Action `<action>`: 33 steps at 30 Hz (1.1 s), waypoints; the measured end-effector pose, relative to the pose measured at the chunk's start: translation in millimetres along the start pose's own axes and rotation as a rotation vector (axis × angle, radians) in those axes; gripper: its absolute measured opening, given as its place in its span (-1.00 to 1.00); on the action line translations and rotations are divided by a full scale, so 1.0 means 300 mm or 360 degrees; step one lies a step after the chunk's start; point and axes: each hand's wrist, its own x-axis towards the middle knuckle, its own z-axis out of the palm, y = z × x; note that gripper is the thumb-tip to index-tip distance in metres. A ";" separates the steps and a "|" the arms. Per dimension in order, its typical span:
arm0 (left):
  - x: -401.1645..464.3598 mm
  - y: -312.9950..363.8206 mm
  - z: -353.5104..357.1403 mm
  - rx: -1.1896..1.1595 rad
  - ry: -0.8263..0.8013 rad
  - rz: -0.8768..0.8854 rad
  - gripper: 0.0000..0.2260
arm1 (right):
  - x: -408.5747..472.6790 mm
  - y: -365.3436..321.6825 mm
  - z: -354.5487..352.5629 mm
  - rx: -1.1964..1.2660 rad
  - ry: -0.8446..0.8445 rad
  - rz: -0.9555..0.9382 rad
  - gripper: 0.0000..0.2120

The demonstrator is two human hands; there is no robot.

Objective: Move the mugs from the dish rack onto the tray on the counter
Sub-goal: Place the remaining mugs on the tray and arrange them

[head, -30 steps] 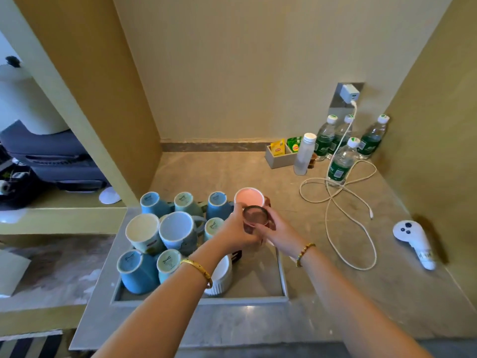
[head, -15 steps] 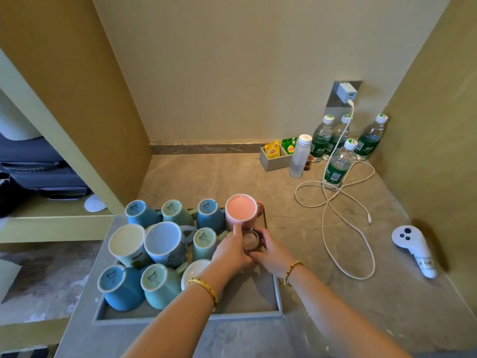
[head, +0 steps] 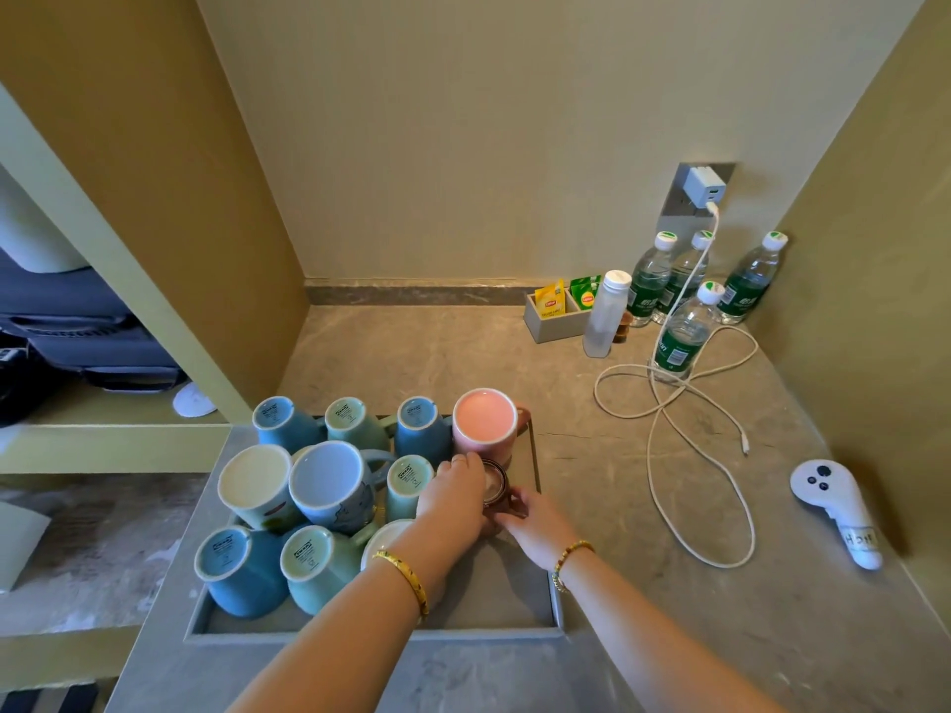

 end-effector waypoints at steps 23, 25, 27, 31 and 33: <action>-0.109 -0.149 -0.149 -0.0593 0.0406 0.0131 -0.76 | -0.046 -0.251 0.010 0.0163 0.0910 -0.0517 -0.78; -0.153 -0.221 -0.173 -0.0746 0.0528 -0.0012 -0.77 | -0.066 -0.331 0.080 0.0129 0.0836 -0.0717 -0.80; -0.207 -0.316 -0.179 -0.0817 0.0624 -0.0133 -0.76 | -0.086 -0.401 0.177 0.0117 0.0692 -0.0897 -0.82; -0.362 -0.557 -0.143 -0.0970 0.0695 -0.0430 -0.75 | -0.133 -0.512 0.413 0.0112 0.0382 -0.1023 -0.81; -0.459 -0.692 -0.110 -0.0990 0.0717 -0.0587 -0.75 | -0.166 -0.555 0.551 0.0070 0.0234 -0.1044 -0.81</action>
